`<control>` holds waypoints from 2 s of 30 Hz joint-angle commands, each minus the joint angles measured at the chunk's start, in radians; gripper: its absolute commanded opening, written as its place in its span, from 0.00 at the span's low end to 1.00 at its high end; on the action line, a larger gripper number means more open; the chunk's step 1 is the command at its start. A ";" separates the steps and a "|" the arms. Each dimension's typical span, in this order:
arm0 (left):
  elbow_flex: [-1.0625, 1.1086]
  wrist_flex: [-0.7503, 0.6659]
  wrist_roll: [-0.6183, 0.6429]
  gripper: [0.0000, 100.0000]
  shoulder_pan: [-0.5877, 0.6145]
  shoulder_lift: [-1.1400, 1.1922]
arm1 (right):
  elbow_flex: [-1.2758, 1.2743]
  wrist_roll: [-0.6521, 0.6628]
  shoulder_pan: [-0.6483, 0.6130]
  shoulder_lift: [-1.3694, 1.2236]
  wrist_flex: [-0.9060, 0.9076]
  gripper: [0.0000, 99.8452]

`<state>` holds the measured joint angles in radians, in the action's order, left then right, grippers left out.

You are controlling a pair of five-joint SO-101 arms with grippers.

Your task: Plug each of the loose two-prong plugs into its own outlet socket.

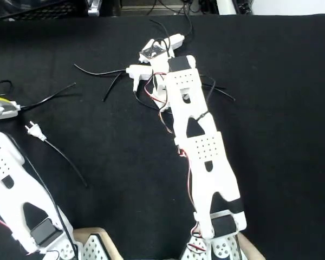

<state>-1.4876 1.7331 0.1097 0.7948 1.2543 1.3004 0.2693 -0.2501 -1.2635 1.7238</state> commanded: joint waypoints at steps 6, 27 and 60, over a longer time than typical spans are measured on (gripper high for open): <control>-0.113 -0.061 0.011 0.36 -0.048 -0.008 | 0.018 -0.009 -0.015 -0.007 -0.008 0.39; 0.004 -0.183 0.002 0.36 -0.036 -0.008 | 0.018 -0.009 -0.015 -0.007 -0.008 0.39; -0.177 0.003 -0.132 0.03 -0.058 0.034 | 0.018 -0.009 -0.017 -0.008 -0.008 0.39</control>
<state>-1.6210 1.6625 -0.0130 0.7518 1.3648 1.3004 0.2693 -0.2501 -1.2651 1.7238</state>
